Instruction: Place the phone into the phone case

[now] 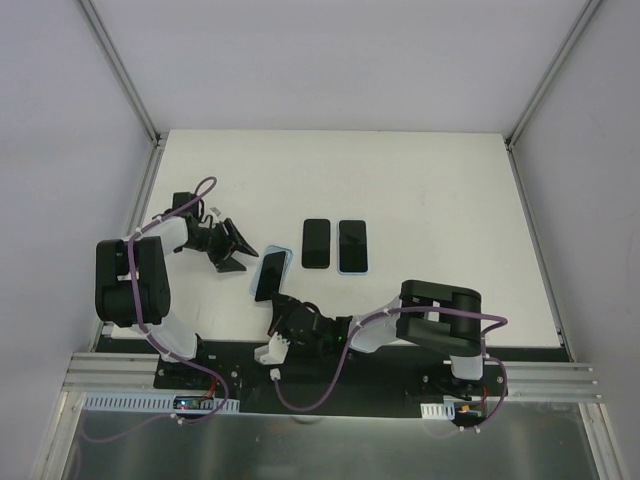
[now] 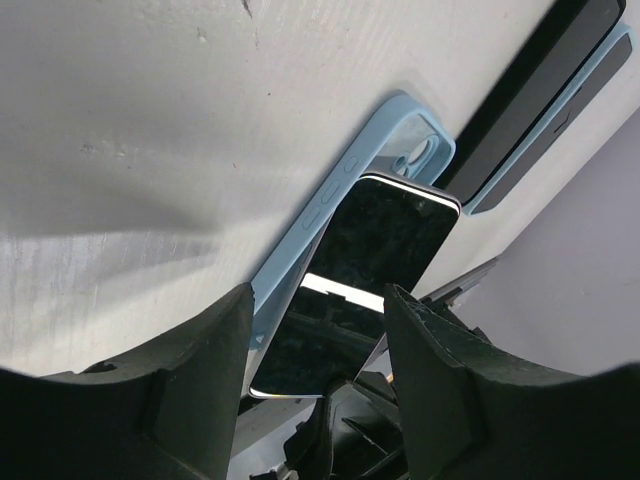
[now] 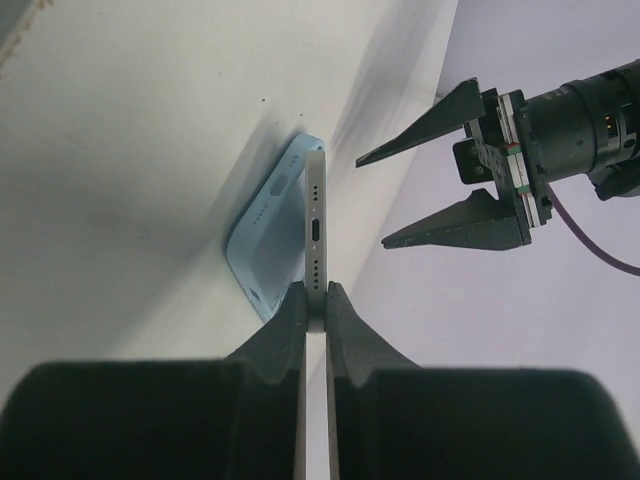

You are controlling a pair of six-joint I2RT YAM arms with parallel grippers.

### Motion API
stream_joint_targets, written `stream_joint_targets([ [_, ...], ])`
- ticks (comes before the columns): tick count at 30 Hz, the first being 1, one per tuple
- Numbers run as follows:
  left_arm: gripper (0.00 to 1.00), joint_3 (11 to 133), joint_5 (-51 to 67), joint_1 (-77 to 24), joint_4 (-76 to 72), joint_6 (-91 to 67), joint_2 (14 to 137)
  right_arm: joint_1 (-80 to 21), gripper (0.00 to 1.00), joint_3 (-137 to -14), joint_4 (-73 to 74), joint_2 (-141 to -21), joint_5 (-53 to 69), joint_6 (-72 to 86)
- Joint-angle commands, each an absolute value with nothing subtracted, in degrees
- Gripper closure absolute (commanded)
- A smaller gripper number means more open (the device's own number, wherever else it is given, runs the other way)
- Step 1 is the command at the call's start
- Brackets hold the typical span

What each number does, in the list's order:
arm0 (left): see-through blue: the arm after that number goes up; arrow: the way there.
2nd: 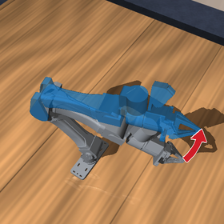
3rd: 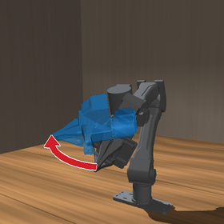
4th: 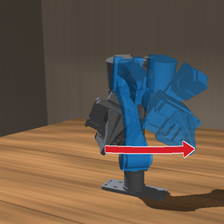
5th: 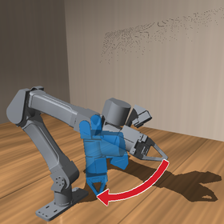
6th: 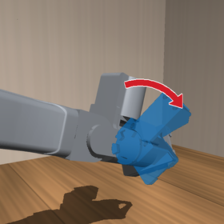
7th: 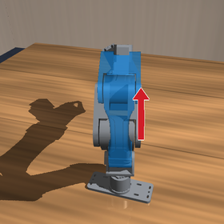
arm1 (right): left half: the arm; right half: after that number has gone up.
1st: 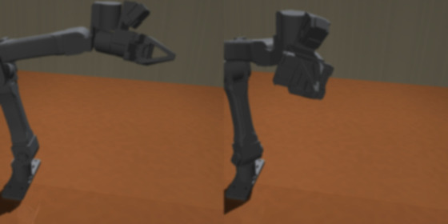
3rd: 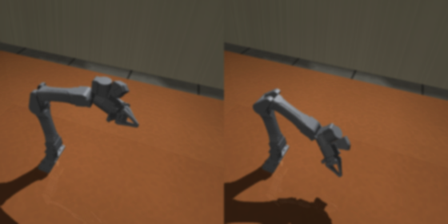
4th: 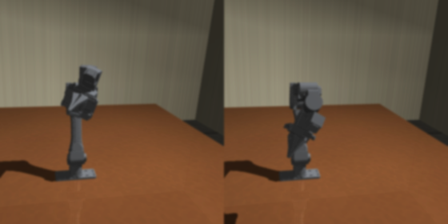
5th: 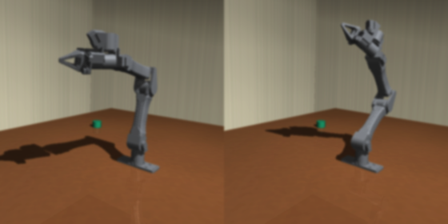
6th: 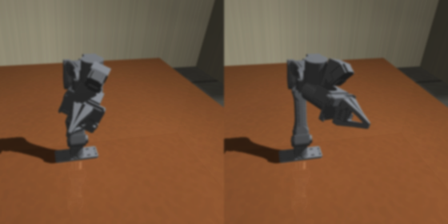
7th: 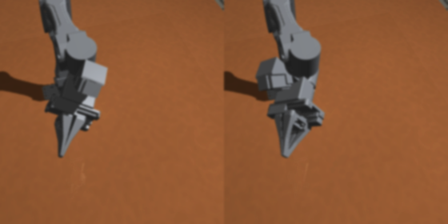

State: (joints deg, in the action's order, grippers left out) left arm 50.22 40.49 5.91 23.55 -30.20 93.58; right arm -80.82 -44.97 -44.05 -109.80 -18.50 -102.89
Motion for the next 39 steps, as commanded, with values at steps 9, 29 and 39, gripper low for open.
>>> stream_joint_targets([
  [9, 0.68, 46.76, 30.33, 0.71, 21.8, -34.54, 92.9, -81.21, 0.99, -48.43, -49.48, -111.8, -26.18, -99.76],
  [29, 0.75, 42.35, 29.89, -1.58, 20.12, -38.32, 83.33, -81.12, 0.97, -45.88, -56.15, -115.31, -22.68, -100.98],
  [39, 0.54, 54.74, 24.34, -1.58, 24.61, -32.7, 90.16, -80.86, 0.99, -43.24, -65.82, -117.16, -21.27, -104.32],
])
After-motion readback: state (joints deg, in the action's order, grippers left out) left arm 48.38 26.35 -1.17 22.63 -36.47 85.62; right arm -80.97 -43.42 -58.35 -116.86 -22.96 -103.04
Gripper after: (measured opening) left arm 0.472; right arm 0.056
